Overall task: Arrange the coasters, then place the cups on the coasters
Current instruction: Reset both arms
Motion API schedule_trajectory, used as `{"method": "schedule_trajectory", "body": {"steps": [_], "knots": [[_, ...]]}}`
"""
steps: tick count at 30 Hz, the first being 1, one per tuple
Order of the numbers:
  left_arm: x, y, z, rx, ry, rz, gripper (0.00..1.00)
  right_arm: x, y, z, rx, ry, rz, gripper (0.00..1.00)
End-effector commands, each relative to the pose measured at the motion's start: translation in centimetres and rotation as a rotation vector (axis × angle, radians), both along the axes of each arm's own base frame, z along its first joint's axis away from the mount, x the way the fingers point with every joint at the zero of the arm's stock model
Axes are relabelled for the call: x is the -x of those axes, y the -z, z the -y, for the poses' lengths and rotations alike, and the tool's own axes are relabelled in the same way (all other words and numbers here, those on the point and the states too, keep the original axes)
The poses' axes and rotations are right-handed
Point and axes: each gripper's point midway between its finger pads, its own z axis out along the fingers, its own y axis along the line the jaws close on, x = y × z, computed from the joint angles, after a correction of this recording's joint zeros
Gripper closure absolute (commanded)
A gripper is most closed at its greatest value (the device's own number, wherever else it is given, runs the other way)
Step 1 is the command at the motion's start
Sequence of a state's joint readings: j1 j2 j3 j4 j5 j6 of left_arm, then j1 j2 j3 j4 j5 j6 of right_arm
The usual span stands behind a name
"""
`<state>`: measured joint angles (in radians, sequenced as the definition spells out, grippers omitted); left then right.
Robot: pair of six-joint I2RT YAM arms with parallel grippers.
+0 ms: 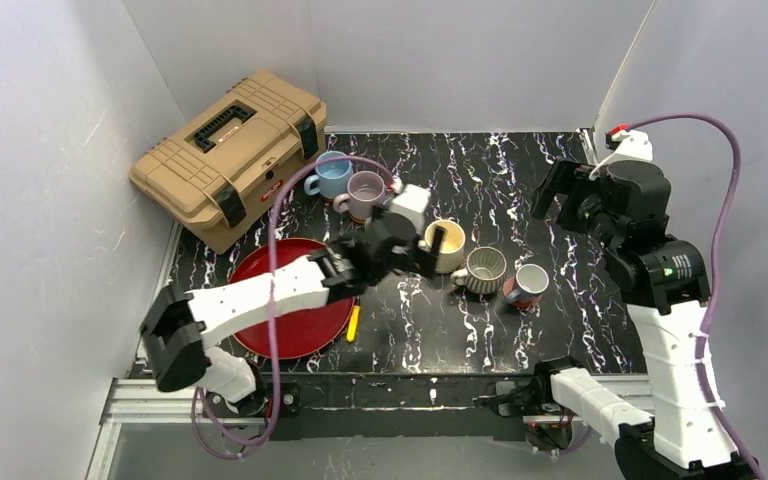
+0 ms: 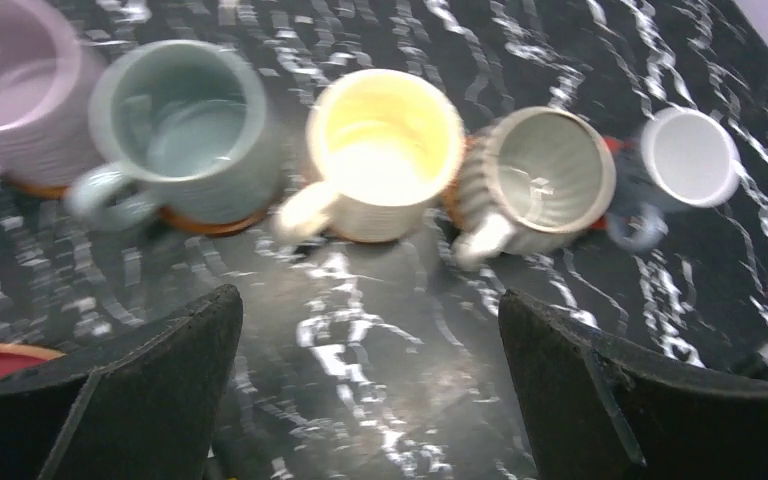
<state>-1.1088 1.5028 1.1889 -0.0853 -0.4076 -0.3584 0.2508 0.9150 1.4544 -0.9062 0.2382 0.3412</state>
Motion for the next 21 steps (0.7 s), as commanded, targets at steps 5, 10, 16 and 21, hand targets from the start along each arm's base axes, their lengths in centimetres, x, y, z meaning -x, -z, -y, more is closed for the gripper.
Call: {"method": "schedule_trajectory", "body": {"steps": [5,10,16,21], "knots": [[-5.2,-5.4,-16.4,0.047,-0.287,0.005,0.02,-2.4,0.5,-0.4,0.062,-0.031,-0.002,0.02],[-5.7,-9.4,-26.4,0.141,-0.477,-0.023,0.02,-3.0,-0.5,1.6,0.129,0.065,0.013,0.02],[-2.7,-14.3,-34.7,0.089,-0.684,0.132,0.02,-2.3,-3.2,4.0,0.175,0.166,0.13,0.02],[0.2,-16.9,-38.8,-0.025,-0.808,0.296,0.02,-1.6,-3.5,5.4,0.18,0.23,0.299,0.02]]}}
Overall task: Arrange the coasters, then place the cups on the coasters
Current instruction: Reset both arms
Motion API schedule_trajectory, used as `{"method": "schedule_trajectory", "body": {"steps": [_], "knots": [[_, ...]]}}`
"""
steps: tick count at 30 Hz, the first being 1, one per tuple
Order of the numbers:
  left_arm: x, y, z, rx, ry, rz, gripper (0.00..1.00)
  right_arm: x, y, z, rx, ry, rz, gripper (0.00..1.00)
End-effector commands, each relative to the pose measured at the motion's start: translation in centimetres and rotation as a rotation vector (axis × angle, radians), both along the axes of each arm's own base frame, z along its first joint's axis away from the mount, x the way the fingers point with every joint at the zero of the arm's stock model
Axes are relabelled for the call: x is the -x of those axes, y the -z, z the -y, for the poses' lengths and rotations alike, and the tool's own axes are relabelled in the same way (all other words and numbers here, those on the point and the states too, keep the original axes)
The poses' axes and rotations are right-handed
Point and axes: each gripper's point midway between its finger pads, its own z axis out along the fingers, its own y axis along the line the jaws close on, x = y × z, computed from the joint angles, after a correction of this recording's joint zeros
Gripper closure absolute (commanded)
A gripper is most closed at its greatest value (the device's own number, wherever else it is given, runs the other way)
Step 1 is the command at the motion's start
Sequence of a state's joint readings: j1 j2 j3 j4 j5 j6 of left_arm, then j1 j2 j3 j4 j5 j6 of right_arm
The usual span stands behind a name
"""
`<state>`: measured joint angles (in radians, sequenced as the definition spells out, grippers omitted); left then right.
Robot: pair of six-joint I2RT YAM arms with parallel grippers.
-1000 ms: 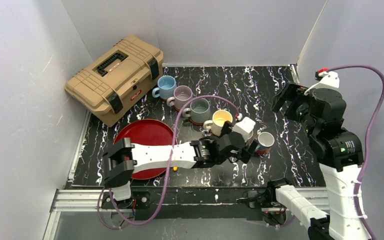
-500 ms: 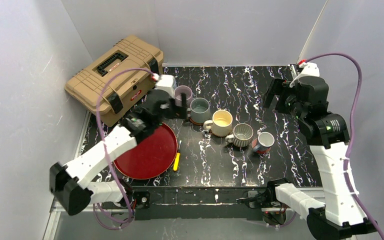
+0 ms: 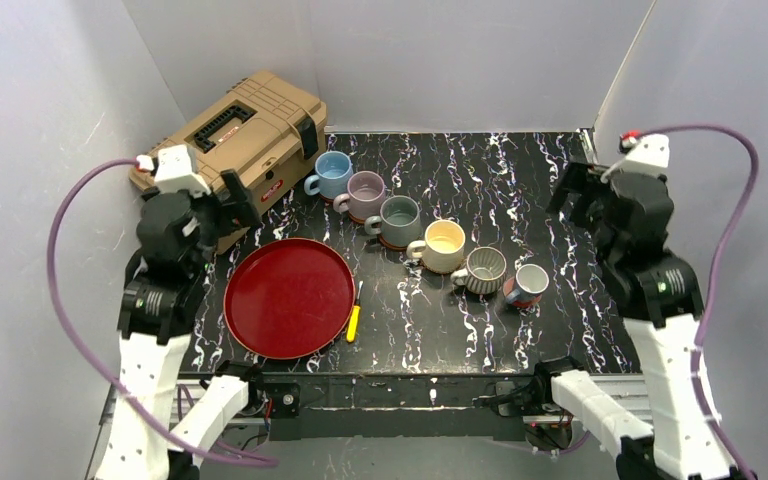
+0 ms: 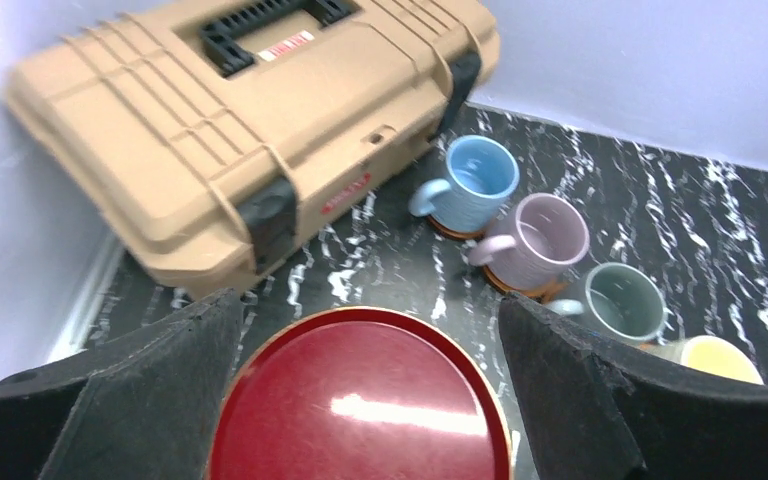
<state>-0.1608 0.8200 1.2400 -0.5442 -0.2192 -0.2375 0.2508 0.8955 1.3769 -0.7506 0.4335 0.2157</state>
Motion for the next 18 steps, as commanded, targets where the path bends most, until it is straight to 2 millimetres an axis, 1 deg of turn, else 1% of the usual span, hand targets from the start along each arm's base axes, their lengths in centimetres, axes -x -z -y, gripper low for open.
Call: {"method": "schedule_trajectory", "body": {"steps": [1,3,6,9,13,15,18], "knots": [[3.0,-1.4,-3.9,-0.161,-0.133,0.041,0.02,0.5,-2.2,2.2,0.038,0.09,0.214,0.01],[3.9,-1.2,-5.0,-0.174,-0.184,0.068,0.02,0.8,-1.4,2.8,0.062,0.107,0.242,0.02],[5.0,0.0,-5.3,-0.16,-0.199,0.101,0.02,1.2,-0.7,3.1,0.087,0.111,0.269,0.02],[5.8,1.3,-5.8,-0.137,-0.235,0.12,0.02,1.7,-0.9,3.3,0.107,0.108,0.286,0.02],[6.0,3.1,-6.7,-0.139,-0.293,0.14,0.02,2.2,-0.9,3.7,0.13,0.113,0.3,0.02],[5.9,3.8,-6.7,-0.141,-0.294,0.141,0.02,2.4,-0.9,3.7,0.134,0.107,0.304,0.02],[5.8,3.7,-6.3,-0.123,-0.275,0.143,0.02,2.6,-1.0,3.7,0.137,0.101,0.304,0.01]]}}
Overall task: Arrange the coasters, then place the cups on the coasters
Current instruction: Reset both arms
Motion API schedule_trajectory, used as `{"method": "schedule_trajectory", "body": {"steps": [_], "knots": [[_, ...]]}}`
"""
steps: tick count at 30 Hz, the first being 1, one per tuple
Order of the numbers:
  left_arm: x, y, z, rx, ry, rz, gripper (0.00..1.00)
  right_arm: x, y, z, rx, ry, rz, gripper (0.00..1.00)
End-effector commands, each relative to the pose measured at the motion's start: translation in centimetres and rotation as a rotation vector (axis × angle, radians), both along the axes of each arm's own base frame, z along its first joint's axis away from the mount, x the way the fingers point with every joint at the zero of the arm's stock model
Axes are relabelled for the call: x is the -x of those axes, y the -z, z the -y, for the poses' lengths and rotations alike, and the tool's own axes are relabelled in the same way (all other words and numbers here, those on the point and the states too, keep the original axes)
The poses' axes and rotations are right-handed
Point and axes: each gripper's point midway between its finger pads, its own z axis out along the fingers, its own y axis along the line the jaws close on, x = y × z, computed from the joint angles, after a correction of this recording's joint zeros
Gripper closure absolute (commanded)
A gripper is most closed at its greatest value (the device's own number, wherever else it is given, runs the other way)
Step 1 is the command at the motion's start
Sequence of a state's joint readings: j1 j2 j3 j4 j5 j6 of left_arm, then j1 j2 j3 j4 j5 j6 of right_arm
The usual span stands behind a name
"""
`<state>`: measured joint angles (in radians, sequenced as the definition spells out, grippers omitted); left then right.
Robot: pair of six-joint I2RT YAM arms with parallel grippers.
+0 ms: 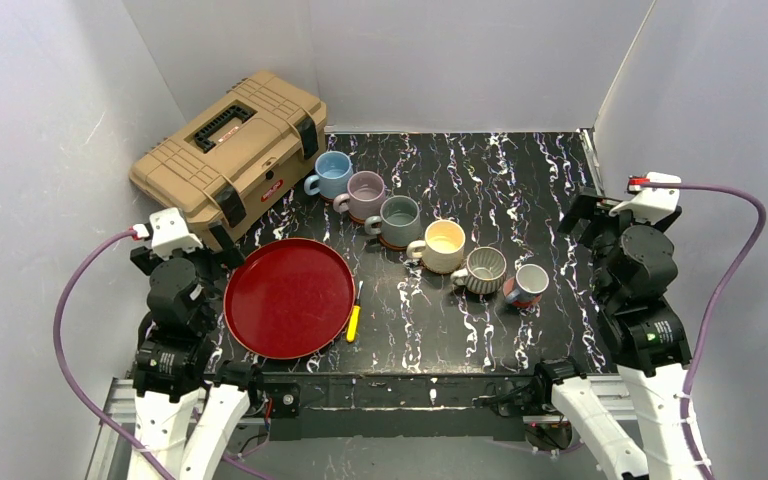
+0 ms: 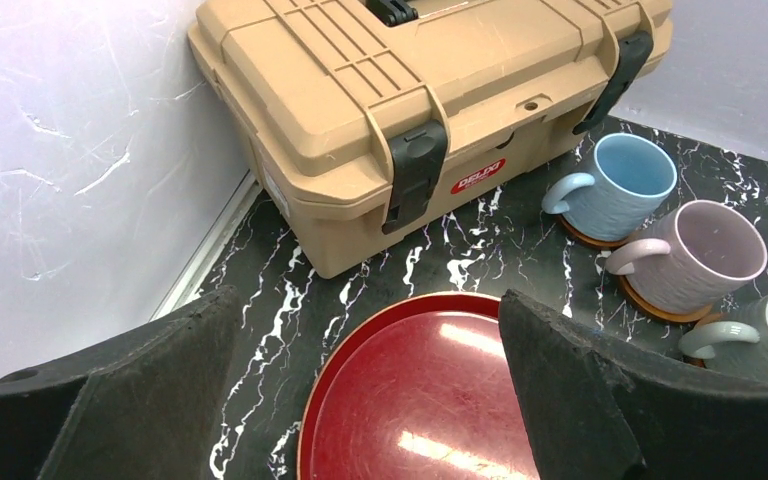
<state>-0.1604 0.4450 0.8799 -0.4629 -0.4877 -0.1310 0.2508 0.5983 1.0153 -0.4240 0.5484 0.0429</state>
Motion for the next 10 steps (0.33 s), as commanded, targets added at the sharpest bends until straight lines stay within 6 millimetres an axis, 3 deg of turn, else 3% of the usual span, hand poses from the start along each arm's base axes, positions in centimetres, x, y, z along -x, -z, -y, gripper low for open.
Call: {"method": "schedule_trajectory", "body": {"steps": [1,10], "knots": [[-0.15,-1.62,-0.31,0.019,-0.025,0.067,0.02,0.25,-2.03,0.51,0.015,0.018,0.076,0.02],[-0.35,-1.37,0.3,0.034,0.007,0.051,0.02,0.34,-2.18,0.62,0.016,0.023,0.082,0.02]]}}
